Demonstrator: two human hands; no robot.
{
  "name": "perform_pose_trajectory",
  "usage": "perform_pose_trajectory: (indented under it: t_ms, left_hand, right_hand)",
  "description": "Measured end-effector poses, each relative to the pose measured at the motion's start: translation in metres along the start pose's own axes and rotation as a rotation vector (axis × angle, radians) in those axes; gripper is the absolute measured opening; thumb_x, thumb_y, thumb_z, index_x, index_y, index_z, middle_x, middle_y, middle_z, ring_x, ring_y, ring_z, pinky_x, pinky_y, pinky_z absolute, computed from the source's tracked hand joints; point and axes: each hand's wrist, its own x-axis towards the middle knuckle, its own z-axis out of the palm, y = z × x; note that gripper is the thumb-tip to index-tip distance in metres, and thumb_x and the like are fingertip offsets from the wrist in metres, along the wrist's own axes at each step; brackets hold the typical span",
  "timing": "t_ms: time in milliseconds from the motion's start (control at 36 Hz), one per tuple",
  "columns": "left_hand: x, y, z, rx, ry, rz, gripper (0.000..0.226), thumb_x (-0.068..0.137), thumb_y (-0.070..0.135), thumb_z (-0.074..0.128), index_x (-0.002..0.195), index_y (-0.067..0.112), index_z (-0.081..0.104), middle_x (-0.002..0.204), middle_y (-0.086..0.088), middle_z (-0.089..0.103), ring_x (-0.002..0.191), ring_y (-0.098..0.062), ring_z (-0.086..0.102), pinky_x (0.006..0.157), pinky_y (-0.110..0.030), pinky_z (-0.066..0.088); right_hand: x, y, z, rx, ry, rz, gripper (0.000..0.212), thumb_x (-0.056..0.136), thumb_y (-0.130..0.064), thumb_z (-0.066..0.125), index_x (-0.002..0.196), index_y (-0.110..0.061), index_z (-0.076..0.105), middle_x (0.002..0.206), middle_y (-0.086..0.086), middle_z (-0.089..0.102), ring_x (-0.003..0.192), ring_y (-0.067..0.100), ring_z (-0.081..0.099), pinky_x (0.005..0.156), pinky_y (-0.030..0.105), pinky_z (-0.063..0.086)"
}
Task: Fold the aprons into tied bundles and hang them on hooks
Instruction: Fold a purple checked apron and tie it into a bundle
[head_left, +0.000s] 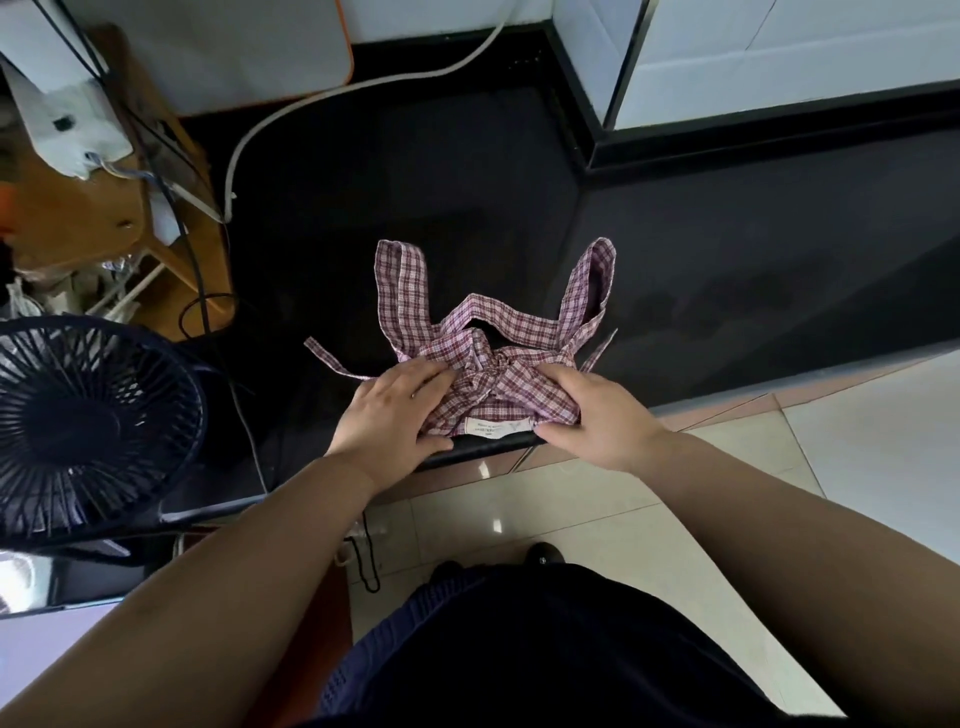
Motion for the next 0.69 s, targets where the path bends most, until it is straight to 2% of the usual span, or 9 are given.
perform_pose_trajectory:
  t_ms: [83, 167, 222, 278, 361, 389, 472, 556, 694]
  left_hand:
    - [0.003, -0.003, -0.005, -0.171, 0.142, -0.004, 0.064, 0.081, 0.048, 0.061, 0.136, 0.016, 0.053, 0.131, -0.005, 0.058, 0.125, -0.027, 0.050, 0.101, -0.053, 0.043]
    - [0.008, 0.005, -0.020, -0.303, 0.187, -0.147, 0.054, 0.085, 0.041, 0.063, 0.133, 0.017, 0.055, 0.114, -0.005, 0.062, 0.115, -0.027, 0.054, 0.099, -0.049, 0.043]
    - [0.014, 0.009, -0.025, -0.378, 0.152, -0.243, 0.047, 0.087, 0.041, 0.063, 0.131, 0.025, 0.055, 0.107, 0.001, 0.057, 0.110, -0.025, 0.054, 0.097, -0.044, 0.044]
    - [0.018, 0.013, -0.033, -0.483, 0.152, -0.327, 0.037, 0.088, 0.045, 0.059, 0.121, 0.030, 0.056, 0.104, 0.004, 0.060, 0.100, -0.019, 0.058, 0.083, -0.032, 0.048]
    - [0.022, 0.021, -0.039, -0.668, 0.193, -0.433, 0.025, 0.093, 0.042, 0.055, 0.112, 0.026, 0.051, 0.089, 0.011, 0.060, 0.077, -0.004, 0.057, 0.060, -0.017, 0.041]
    - [0.022, 0.025, -0.042, -0.710, 0.205, -0.460, 0.025, 0.094, 0.042, 0.053, 0.112, 0.025, 0.049, 0.086, 0.011, 0.059, 0.074, -0.003, 0.056, 0.057, -0.016, 0.039]
    - [0.019, 0.028, -0.043, -0.794, 0.222, -0.542, 0.031, 0.095, 0.048, 0.047, 0.109, 0.021, 0.051, 0.086, 0.008, 0.059, 0.073, -0.005, 0.056, 0.056, -0.021, 0.041]
    - [0.015, 0.029, -0.043, -0.857, 0.187, -0.610, 0.039, 0.095, 0.055, 0.042, 0.111, 0.020, 0.050, 0.095, 0.008, 0.057, 0.082, -0.006, 0.055, 0.062, -0.024, 0.042]
    - [0.010, 0.036, -0.048, -0.793, 0.099, -0.598, 0.061, 0.072, 0.053, 0.076, 0.114, 0.026, 0.040, 0.095, 0.016, 0.052, 0.082, 0.001, 0.053, 0.061, -0.019, 0.044]
  right_hand:
    - [0.003, -0.013, -0.010, 0.200, 0.028, 0.085, 0.045, 0.083, -0.030, 0.069, 0.124, -0.031, 0.052, 0.096, -0.014, 0.061, 0.087, 0.003, 0.058, 0.071, 0.013, 0.040]
    - [0.009, -0.022, -0.026, 0.430, 0.018, 0.215, 0.022, 0.078, -0.032, 0.072, 0.097, -0.032, 0.063, 0.091, -0.014, 0.065, 0.085, 0.001, 0.059, 0.070, 0.016, 0.044]
    - [0.012, -0.024, -0.035, 0.542, -0.025, 0.267, 0.026, 0.075, -0.034, 0.074, 0.098, -0.025, 0.067, 0.095, -0.007, 0.070, 0.092, 0.010, 0.065, 0.082, 0.025, 0.051]
    - [0.011, -0.028, -0.041, 0.603, -0.087, 0.281, 0.040, 0.071, -0.037, 0.079, 0.106, -0.023, 0.066, 0.098, -0.009, 0.071, 0.093, 0.008, 0.066, 0.087, 0.024, 0.052]
    - [0.010, -0.035, -0.041, 0.634, -0.080, 0.247, 0.039, 0.071, -0.029, 0.082, 0.105, -0.023, 0.063, 0.083, -0.020, 0.068, 0.074, -0.006, 0.063, 0.066, 0.007, 0.048]
    - [0.009, -0.038, -0.039, 0.638, -0.041, 0.245, 0.035, 0.072, -0.028, 0.081, 0.101, -0.024, 0.063, 0.078, -0.020, 0.068, 0.070, -0.007, 0.063, 0.065, 0.008, 0.050]
    - [0.008, -0.048, -0.032, 0.574, 0.107, 0.262, 0.036, 0.071, -0.040, 0.080, 0.099, -0.023, 0.065, 0.092, -0.012, 0.071, 0.084, 0.004, 0.067, 0.081, 0.023, 0.055]
    - [0.010, -0.057, -0.026, 0.520, 0.204, 0.285, 0.040, 0.073, -0.049, 0.074, 0.099, -0.021, 0.065, 0.091, -0.011, 0.069, 0.081, 0.005, 0.066, 0.071, 0.021, 0.055]
    - [0.013, -0.065, -0.020, 0.575, 0.290, 0.352, 0.037, 0.076, -0.051, 0.071, 0.096, -0.021, 0.063, 0.087, -0.010, 0.066, 0.076, 0.005, 0.064, 0.063, 0.019, 0.052]
